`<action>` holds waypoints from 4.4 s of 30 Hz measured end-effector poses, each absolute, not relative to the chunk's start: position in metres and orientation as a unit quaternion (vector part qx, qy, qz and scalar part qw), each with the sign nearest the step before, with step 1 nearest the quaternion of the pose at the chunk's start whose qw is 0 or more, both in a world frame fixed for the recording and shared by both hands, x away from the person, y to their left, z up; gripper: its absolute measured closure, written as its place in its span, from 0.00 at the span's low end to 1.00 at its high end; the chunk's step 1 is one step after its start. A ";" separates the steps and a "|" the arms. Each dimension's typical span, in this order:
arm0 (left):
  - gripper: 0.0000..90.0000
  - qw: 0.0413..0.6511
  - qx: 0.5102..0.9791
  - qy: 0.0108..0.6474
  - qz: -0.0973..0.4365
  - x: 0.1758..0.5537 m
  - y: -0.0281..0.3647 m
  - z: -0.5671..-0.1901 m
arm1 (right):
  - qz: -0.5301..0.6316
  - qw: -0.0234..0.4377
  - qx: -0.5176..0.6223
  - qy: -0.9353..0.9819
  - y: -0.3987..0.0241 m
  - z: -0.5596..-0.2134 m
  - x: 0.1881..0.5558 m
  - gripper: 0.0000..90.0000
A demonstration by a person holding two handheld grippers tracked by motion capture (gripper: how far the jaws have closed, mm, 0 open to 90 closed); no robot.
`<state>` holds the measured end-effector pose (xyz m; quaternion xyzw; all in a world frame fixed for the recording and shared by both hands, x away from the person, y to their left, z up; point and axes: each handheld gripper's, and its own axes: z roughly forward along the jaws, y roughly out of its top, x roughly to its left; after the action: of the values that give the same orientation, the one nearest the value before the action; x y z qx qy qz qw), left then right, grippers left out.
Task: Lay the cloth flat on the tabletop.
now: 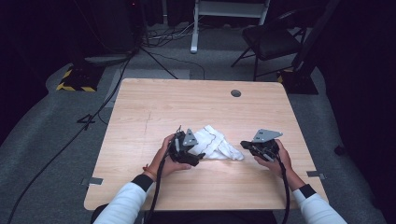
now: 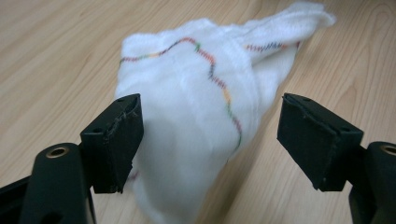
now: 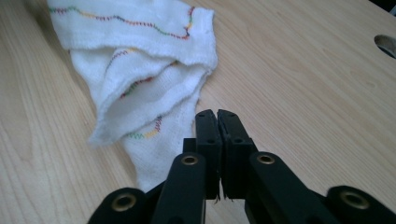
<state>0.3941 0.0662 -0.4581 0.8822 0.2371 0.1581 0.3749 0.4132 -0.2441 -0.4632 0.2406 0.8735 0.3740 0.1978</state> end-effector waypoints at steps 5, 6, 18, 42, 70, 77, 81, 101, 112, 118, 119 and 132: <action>0.27 0.389 0.883 0.209 0.158 0.393 0.043 -0.451 | 0.395 0.181 0.212 0.876 -0.234 -0.458 0.403 0.89; 0.27 0.384 0.887 0.206 0.155 0.394 0.039 -0.453 | 0.396 0.178 0.207 0.877 -0.232 -0.458 0.401 0.89; 0.61 0.347 0.902 0.223 0.123 0.419 0.027 -0.480 | 0.371 0.157 0.160 0.901 -0.202 -0.470 0.387 0.64; 0.94 0.403 0.870 0.228 0.171 0.410 0.083 -0.434 | 0.390 0.256 0.264 0.844 -0.265 -0.434 0.403 0.99; 0.26 0.400 0.877 0.212 0.163 0.375 0.088 -0.447 | 0.359 0.256 0.310 0.843 -0.287 -0.446 0.414 0.99; 0.24 0.382 0.894 0.172 0.157 0.370 0.072 -0.453 | 0.357 0.250 0.312 0.844 -0.287 -0.449 0.417 0.98; 0.22 0.358 0.909 0.164 0.140 0.377 0.066 -0.465 | 0.355 0.249 0.309 0.846 -0.285 -0.450 0.417 0.98; 0.83 0.396 0.896 0.164 0.120 0.392 0.085 -0.456 | 0.355 0.252 0.303 0.848 -0.284 -0.449 0.417 0.98; 0.87 0.452 0.861 0.177 0.151 0.387 0.099 -0.429 | 0.396 0.259 0.283 0.835 -0.285 -0.428 0.404 0.98; 0.87 0.484 0.840 0.179 0.169 0.378 0.110 -0.406 | 0.425 0.275 0.268 0.820 -0.286 -0.402 0.392 0.98; 0.87 0.484 0.840 0.179 0.169 0.378 0.110 -0.406 | 0.429 0.279 0.266 0.817 -0.286 -0.397 0.389 0.98; 0.88 0.540 0.805 0.157 0.188 0.345 0.126 -0.341 | 0.471 0.334 0.237 0.781 -0.299 -0.323 0.345 0.99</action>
<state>0.3453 0.1260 -0.3409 0.8049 0.1569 0.1883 0.5404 0.3451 -0.2991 -0.3234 0.2368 0.7813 0.4711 0.3340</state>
